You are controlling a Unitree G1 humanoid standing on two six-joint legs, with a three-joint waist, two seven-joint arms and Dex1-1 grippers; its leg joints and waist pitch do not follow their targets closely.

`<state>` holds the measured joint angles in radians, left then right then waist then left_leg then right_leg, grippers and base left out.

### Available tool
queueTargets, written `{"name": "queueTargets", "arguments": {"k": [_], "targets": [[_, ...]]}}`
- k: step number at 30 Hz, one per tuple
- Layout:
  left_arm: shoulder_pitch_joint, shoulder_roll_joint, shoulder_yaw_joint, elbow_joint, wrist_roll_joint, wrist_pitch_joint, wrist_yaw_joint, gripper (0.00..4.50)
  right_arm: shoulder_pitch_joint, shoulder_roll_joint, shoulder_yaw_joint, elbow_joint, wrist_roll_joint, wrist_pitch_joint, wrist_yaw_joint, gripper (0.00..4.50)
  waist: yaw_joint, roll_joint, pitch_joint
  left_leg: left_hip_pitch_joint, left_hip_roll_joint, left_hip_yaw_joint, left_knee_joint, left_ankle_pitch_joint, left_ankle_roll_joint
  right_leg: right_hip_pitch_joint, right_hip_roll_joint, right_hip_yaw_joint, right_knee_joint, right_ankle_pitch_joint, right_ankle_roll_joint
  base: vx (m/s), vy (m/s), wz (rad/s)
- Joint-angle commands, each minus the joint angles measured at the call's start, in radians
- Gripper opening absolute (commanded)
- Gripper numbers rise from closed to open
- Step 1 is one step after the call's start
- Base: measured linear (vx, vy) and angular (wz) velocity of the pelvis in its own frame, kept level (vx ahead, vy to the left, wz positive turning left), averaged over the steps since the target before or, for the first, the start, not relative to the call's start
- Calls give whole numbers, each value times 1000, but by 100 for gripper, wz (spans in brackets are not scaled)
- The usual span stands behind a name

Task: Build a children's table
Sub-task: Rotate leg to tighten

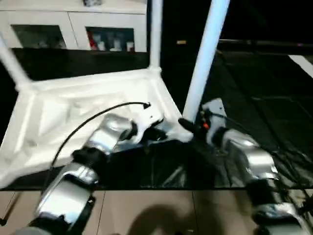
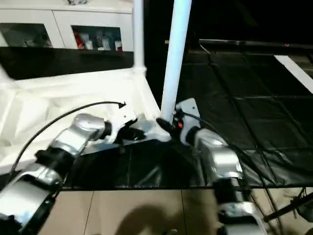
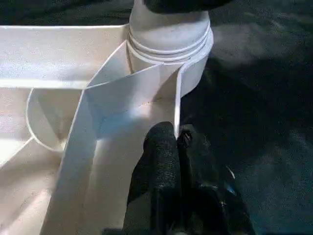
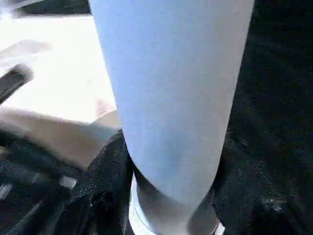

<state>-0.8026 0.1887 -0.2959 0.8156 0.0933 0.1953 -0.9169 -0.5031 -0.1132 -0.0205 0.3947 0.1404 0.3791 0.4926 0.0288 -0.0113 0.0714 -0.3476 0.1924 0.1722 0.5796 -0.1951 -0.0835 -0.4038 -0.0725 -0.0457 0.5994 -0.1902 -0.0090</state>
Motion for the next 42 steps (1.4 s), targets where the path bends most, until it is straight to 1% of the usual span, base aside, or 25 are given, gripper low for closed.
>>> {"name": "queueTargets", "arguments": {"k": [1,2,3,5,7,10,11,13,14,18,19,20,22,23,24,25,26,27,29,31,34,35,38,39,42], "targets": [[-33,-94,-7,21,-3,8,94,0,-22,112,88,58,3,26,-45,198,4,1,-46,-2,23,-13,-83,-269,0,36,-61,37,-97,-408,-159,0,0,0],[-47,-108,8,39,2,9,140,0,-40,154,78,85,-2,-6,-92,198,4,0,-47,0,25,-11,-82,-264,3,34,-62,40,-96,-380,-166,0,0,0],[-49,-109,10,42,3,9,146,0,-42,162,78,88,0,-15,-88,198,5,1,-47,-2,25,-12,-82,-261,5,36,-64,40,-94,-369,-171,0,0,0],[-51,-111,11,48,4,7,150,0,-43,169,77,87,-1,-21,-89,253,8,2,-49,-2,26,-9,-81,-240,16,40,-62,40,-90,-310,-184,0,0,0],[-48,-106,4,49,9,-2,137,0,-37,175,77,68,10,-20,-68,266,9,2,-52,-5,27,-8,-80,-211,29,45,-62,41,-84,-242,-202,0,0,0],[-36,-85,-8,45,20,-20,106,0,-19,157,84,36,19,-14,-22,287,11,2,-54,-6,25,-5,-76,-173,47,48,-63,42,-79,-177,-221,0,0,0],[-28,-68,-16,43,27,-40,77,0,-8,134,85,20,19,-19,8,312,11,3,-55,-7,26,-5,-76,-155,51,51,-62,41,-76,-145,-230,0,0,0],[-24,-60,-19,43,30,-51,62,0,-3,121,84,14,19,-22,22,317,12,3,-55,-7,26,-4,-76,-149,62,54,-63,40,-74,-118,-237,0,0,0],[-12,-40,-23,41,33,-77,17,0,10,77,91,10,16,-48,76,342,12,2,-56,-8,27,-5,-75,-137,67,56,-63,40,-71,-96,-245,0,0,0],[7,4,-38,37,31,-121,-85,0,35,-27,93,-1,28,-91,218,363,13,1,-57,-9,28,-2,-71,-115,93,60,-65,39,-66,-39,-273,0,0,0],[10,11,-41,36,31,-125,-102,0,39,-44,92,-6,34,-95,245,372,15,1,-58,-8,28,-2,-70,-117,97,61,-65,39,-67,-38,-276,0,0,0],[16,24,-48,29,28,-147,-138,0,45,-76,91,-18,44,-99,296,400,14,0,-56,-8,29,0,-70,-120,104,61,-66,40,-66,-35,-282,0,0,0],[23,34,-55,20,26,-174,-169,0,49,-98,91,-27,50,-101,333,405,15,1,-56,-7,31,-1,-71,-131,104,60,-66,39,-67,-54,-287,0,0,0],[34,62,-77,7,29,-234,-241,0,58,-158,94,-45,63,-102,442,411,19,0,-55,-5,32,-3,-72,-151,103,60,-66,38,-73,-91,-282,0,0,0],[34,62,-77,7,29,-234,-241,0,58,-158,94,-45,63,-102,442,426,17,-1,-55,-5,34,-1,-73,-155,104,61,-66,39,-71,-97,-283,0,0,0],[38,77,-86,0,26,-253,-290,0,63,-205,105,-52,73,-105,523,426,21,2,-54,-4,36,-1,-72,-158,105,59,-66,39,-71,-94,-286,0,0,0],[40,82,-86,-3,22,-251,-314,0,65,-230,115,-54,78,-111,569,440,21,2,-53,-4,37,0,-72,-156,106,59,-66,39,-70,-90,-289,0,0,0],[40,83,-86,-3,22,-251,-317,0,65,-234,117,-54,79,-112,576,440,28,3,-53,-2,38,3,-70,-156,106,56,-64,38,-69,-89,-294,0,0,0],[49,103,-93,-21,9,-267,-391,0,68,-295,135,-61,111,-114,714,440,37,3,-53,-1,41,4,-70,-154,104,56,-66,38,-67,-91,-298,0,0,0],[55,120,-107,-32,8,-283,-438,0,69,-327,145,-60,126,-146,800,440,46,2,-55,3,43,6,-68,-155,110,54,-66,38,-64,-81,-305,0,0,0],[62,134,-119,-44,9,-300,-476,0,66,-340,148,-49,132,-185,860,440,57,2,-57,-1,45,6,-66,-135,116,53,-69,37,-58,-49,-311,0,0,0],[66,141,-126,-52,9,-305,-494,0,63,-351,160,-40,128,-200,889,426,61,-3,-58,0,45,6,-66,-130,115,53,-71,36,-57,-50,-312,0,0,0],[73,155,-138,-74,7,-317,-534,0,51,-371,182,-21,127,-212,958,415,64,-2,-57,-1,44,6,-67,-135,115,54,-69,36,-58,-71,-308,0,0,0],[82,168,-145,-100,5,-322,-570,0,37,-385,200,-2,126,-212,1003,401,64,-5,-56,-1,44,7,-67,-131,117,53,-68,36,-59,-72,-305,0,0,0],[98,192,-158,-139,5,-327,-615,0,19,-397,216,21,123,-213,1045,378,63,-5,-56,-2,45,6,-68,-135,114,53,-71,35,-59,-96,-303,0,0,0]]}}
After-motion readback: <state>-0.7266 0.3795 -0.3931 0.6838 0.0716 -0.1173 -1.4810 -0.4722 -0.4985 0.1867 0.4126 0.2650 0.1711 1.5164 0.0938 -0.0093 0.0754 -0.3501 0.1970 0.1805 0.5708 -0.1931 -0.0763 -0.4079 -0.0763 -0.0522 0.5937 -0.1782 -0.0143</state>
